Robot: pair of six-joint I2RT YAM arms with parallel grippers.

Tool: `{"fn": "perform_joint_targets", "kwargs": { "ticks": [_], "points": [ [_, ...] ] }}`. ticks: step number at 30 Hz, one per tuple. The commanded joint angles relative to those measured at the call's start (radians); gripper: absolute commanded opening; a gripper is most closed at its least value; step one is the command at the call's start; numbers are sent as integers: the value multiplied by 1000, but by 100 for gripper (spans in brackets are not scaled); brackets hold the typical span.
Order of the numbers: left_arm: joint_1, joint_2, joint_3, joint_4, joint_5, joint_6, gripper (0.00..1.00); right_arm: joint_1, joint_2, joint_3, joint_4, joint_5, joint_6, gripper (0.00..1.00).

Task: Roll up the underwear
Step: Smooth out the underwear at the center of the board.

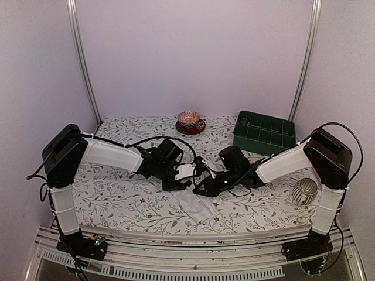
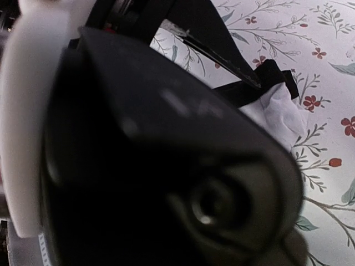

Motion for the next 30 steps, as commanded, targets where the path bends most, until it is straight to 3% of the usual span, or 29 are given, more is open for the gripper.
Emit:
{"fn": "perform_joint_targets", "kwargs": {
  "ticks": [1, 8, 20, 25, 30],
  "points": [
    [-9, -5, -4, 66, -8, -31, 54, 7, 42, 35, 21, -75, 17, 14],
    [-7, 1, -1, 65, -20, -38, 54, 13, 0, 9, 66, -95, 30, 13],
    [-7, -7, -11, 74, -13, -41, 55, 48, 134, 41, 97, -206, 64, 12],
    [1, -60, -68, 136, 31, -25, 57, 32, 42, -41, 175, -174, 102, 15],
    [8, -72, -75, 135, 62, -21, 58, 11, -96, -149, 233, -85, 126, 25]
  ]
}}
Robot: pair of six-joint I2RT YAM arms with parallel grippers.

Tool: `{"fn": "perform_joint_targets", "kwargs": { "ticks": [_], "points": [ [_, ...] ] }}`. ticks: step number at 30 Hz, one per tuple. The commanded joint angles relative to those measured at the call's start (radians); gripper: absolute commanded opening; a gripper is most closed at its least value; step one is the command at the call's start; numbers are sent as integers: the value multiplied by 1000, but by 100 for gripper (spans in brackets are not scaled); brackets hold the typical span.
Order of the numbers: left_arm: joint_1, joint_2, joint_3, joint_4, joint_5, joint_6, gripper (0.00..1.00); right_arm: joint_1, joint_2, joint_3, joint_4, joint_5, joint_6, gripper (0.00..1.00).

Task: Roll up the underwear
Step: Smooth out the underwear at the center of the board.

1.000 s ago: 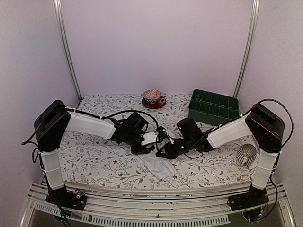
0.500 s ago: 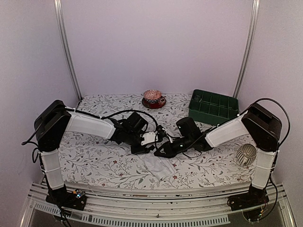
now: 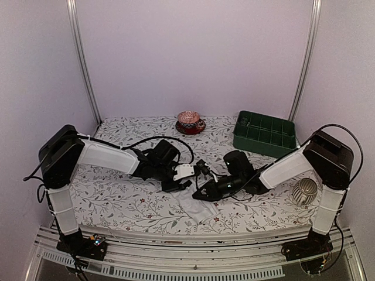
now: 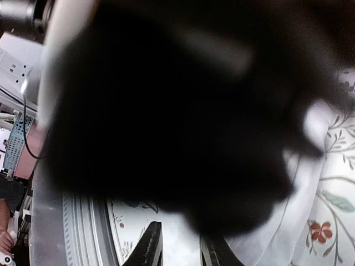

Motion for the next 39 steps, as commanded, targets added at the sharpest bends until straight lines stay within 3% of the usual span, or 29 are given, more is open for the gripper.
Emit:
{"fn": "perform_joint_targets", "kwargs": {
  "ticks": [1, 7, 17, 34, 39],
  "points": [
    [4, -32, -6, 54, 52, -10, 58, 2, -133, -89, 54, 63, 30, 26],
    [10, -13, 7, 41, 72, -16, 59, 5, -224, -158, 123, 33, 25, 26],
    [36, -2, 42, 0, 128, -43, 64, 42, -119, -116, 77, -77, -125, 4],
    [51, 47, 75, -10, 46, -70, 68, 45, -19, -139, -32, 39, -69, 3],
    [54, 38, 64, 9, -7, -72, 73, 30, -8, -141, -70, 85, -42, 3]
  ]
}}
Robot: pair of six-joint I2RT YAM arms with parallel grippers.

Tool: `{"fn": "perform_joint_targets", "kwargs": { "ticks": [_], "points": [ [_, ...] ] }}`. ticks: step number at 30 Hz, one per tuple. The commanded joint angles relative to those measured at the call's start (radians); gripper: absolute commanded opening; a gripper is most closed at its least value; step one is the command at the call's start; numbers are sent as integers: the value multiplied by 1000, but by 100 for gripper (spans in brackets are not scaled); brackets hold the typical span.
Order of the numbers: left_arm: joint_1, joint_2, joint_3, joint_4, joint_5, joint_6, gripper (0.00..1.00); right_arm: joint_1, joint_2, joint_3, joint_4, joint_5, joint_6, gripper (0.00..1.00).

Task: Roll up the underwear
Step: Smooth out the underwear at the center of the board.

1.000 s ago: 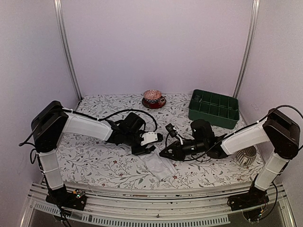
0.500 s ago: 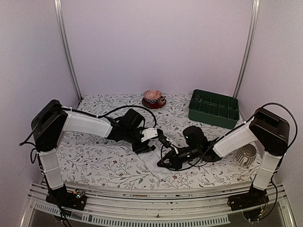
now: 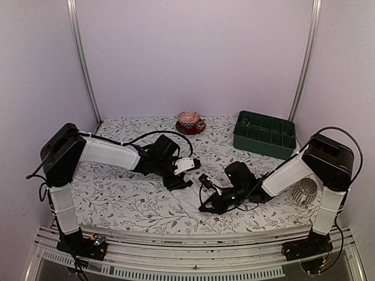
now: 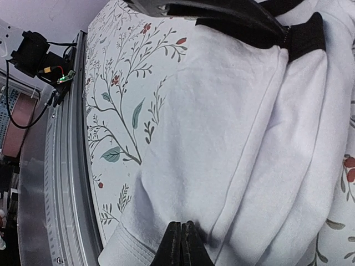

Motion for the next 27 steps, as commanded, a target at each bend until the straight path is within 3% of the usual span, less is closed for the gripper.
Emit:
{"fn": "perform_joint_targets", "kwargs": {
  "ticks": [1, 9, 15, 22, 27],
  "points": [
    [13, 7, 11, 17, -58, -15, 76, -11, 25, -11, -55, 58, 33, 3],
    [67, -53, -17, 71, -112, 4, 98, -19, 37, -2, -103, 64, 27, 3],
    [106, -140, -63, 68, -70, 41, 98, -18, -46, 32, -151, 48, -14, 5],
    [105, -176, -114, 62, -65, 62, 98, 14, -190, 119, -267, 126, -56, 25],
    [93, -194, -154, 49, -1, 65, 98, 61, -227, 141, -307, 107, -76, 25]
  ]
}}
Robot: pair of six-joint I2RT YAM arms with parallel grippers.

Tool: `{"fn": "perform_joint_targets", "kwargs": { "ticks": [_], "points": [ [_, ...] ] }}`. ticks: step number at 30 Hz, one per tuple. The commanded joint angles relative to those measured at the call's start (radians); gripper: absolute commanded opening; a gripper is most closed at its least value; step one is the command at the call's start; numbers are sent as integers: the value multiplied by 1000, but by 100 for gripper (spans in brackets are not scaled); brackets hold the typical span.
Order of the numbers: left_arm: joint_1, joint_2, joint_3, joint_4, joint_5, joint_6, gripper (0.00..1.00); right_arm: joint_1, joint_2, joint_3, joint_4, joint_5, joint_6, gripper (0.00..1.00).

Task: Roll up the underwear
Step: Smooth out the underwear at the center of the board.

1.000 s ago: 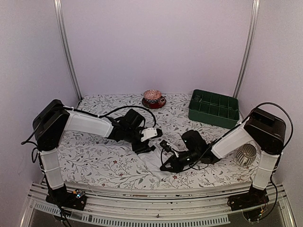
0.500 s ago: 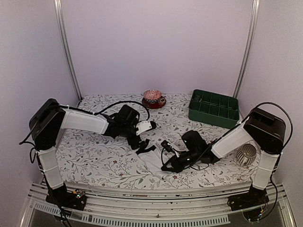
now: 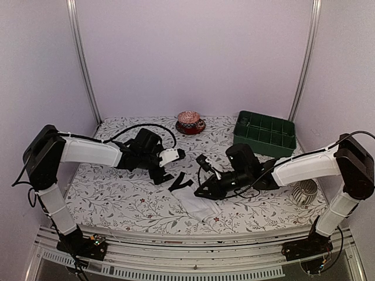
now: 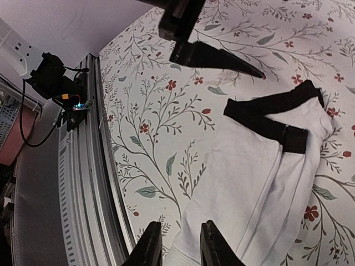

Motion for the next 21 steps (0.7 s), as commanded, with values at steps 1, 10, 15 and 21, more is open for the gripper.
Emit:
{"fn": "perform_joint_targets", "kwargs": {
  "ticks": [1, 10, 15, 21],
  "points": [
    [-15, -34, -42, -8, 65, 16, 98, 56, -21, 28, -71, -11, -44, 24],
    [-59, 3, -39, -7, 46, 18, 98, 120, 86, 35, -55, -105, -67, 17],
    [-70, 41, -27, -9, 17, 17, 98, 120, 138, 48, -66, -121, -73, 14],
    [-70, 94, 2, -17, -22, 25, 98, 95, 161, 30, -62, -109, -68, 14]
  ]
}}
